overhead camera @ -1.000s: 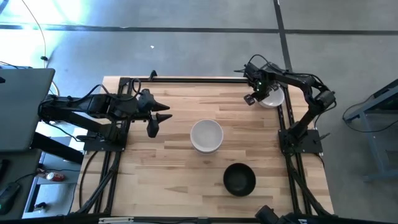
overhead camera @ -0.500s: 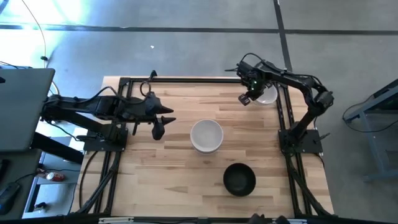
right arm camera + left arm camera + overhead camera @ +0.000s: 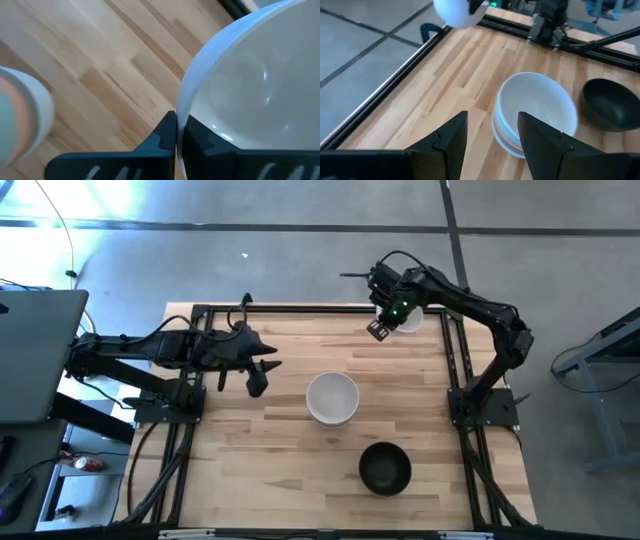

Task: Nest bowls inside each other
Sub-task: Stack the white bowl on the white bowl

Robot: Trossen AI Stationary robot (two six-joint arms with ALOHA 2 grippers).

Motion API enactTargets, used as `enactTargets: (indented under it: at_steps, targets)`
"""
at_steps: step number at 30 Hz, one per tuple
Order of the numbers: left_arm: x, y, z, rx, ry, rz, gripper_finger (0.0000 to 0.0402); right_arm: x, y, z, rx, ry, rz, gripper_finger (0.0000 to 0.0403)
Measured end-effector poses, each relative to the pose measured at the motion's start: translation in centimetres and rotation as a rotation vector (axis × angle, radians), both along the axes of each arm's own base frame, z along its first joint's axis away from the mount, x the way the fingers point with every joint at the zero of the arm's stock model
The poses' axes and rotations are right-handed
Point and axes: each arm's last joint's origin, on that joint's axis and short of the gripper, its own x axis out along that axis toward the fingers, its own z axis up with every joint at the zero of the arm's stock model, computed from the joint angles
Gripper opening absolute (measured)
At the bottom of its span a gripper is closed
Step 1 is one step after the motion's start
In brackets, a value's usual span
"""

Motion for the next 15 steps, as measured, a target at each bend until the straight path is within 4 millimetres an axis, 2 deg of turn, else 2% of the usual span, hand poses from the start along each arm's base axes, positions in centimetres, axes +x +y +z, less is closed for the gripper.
enactTargets:
  at_steps: [6,15]
  targets:
    - [-0.3,0.7,0.0,0.017,0.018,0.019,0.0164,1.3,1.8,2.3,-0.027,-0.080,0.068,0.0000]
    - [-0.5,1.9,0.0,0.018,0.033,0.021,0.0164,2.7,5.7,3.8,-0.012,-0.098,0.183,0.0000]
